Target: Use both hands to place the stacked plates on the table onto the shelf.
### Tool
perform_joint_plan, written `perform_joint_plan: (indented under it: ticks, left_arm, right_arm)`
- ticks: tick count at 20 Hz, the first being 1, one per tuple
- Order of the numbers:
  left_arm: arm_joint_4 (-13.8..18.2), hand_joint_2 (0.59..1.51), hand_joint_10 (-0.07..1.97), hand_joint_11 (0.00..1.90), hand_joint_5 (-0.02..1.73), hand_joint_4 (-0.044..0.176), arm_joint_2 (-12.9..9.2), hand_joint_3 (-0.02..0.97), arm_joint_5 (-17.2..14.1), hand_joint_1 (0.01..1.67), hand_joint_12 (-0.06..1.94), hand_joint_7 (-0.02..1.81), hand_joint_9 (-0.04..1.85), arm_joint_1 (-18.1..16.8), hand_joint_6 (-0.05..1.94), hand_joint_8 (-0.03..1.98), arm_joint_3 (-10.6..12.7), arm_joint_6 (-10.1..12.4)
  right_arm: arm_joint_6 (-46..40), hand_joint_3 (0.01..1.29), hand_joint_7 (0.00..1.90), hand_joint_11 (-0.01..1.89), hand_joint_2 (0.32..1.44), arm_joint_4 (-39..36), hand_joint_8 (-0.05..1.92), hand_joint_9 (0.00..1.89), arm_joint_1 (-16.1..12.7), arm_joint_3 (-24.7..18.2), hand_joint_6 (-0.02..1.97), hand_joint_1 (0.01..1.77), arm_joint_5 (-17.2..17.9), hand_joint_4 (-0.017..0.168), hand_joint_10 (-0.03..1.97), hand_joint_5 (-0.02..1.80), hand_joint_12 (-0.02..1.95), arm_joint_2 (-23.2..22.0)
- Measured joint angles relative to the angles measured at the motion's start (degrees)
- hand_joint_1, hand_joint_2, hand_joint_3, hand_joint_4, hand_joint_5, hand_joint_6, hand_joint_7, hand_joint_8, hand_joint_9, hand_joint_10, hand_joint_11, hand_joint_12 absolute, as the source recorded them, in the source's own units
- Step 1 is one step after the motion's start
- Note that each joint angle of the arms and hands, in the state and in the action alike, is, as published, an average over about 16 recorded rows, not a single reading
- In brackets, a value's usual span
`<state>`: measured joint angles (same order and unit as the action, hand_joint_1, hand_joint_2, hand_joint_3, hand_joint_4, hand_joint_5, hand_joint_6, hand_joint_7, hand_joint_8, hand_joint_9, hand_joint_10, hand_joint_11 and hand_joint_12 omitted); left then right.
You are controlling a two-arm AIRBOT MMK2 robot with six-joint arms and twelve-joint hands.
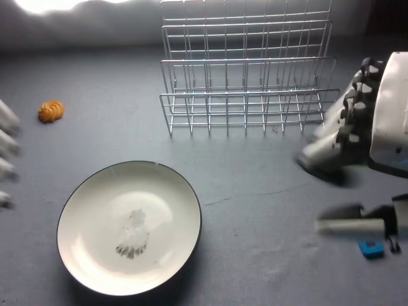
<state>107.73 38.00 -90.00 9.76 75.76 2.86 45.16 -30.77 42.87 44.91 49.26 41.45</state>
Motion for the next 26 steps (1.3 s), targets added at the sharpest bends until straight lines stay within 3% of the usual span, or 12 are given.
perform_joint_plan:
  ticks: [8,12,17,20,26]
  left_arm:
    - [-0.02,1.166,0.14,0.19,0.15,0.007,0.33,0.022,-0.07,0.03,0.13,0.14,0.17,-0.26,0.16,0.13,0.68,-0.40]
    - [-0.14,1.164,0.01,0.02,0.03,0.008,0.67,0.013,-0.15,0.02,-0.01,0.01,0.02,-0.51,0.01,-0.01,1.40,-0.64]
    - [-0.10,1.165,0.01,0.01,0.03,0.008,1.10,0.015,-0.66,0.02,-0.01,0.02,0.02,-0.93,0.00,-0.01,1.81,-0.42]
    - [0.10,1.171,0.01,0.01,0.02,0.008,1.21,0.016,-0.99,0.02,-0.01,0.02,0.02,-1.11,0.00,-0.01,1.88,0.90]
    - [0.75,1.184,0.01,0.01,0.03,0.008,1.22,0.018,-1.36,0.02,-0.01,0.02,0.02,-1.56,0.00,-0.01,1.33,4.89]
  right_arm:
    - [0.06,0.03,0.22,0.29,1.04,-0.03,0.21,0.23,0.00,0.00,0.23,0.39,-0.01,0.004,0.21,0.19,0.20,0.00]
    - [0.09,0.01,0.03,0.05,0.96,-0.03,0.01,0.03,0.00,0.00,0.02,0.60,0.04,0.004,0.01,0.03,0.00,0.00]
    - [0.12,0.01,0.01,0.02,0.88,-0.02,0.01,0.02,0.00,0.00,0.01,0.88,-0.01,0.004,0.00,0.01,-0.01,0.00]
    - [0.12,0.01,0.01,0.02,0.87,0.01,0.01,0.02,0.00,0.00,0.02,0.97,-0.03,0.003,0.00,0.01,-0.01,0.00]
    - [0.12,0.01,0.01,0.02,0.89,-0.03,0.01,0.02,0.00,-0.01,0.02,1.00,-0.07,0.004,0.00,0.01,-0.01,-0.01]
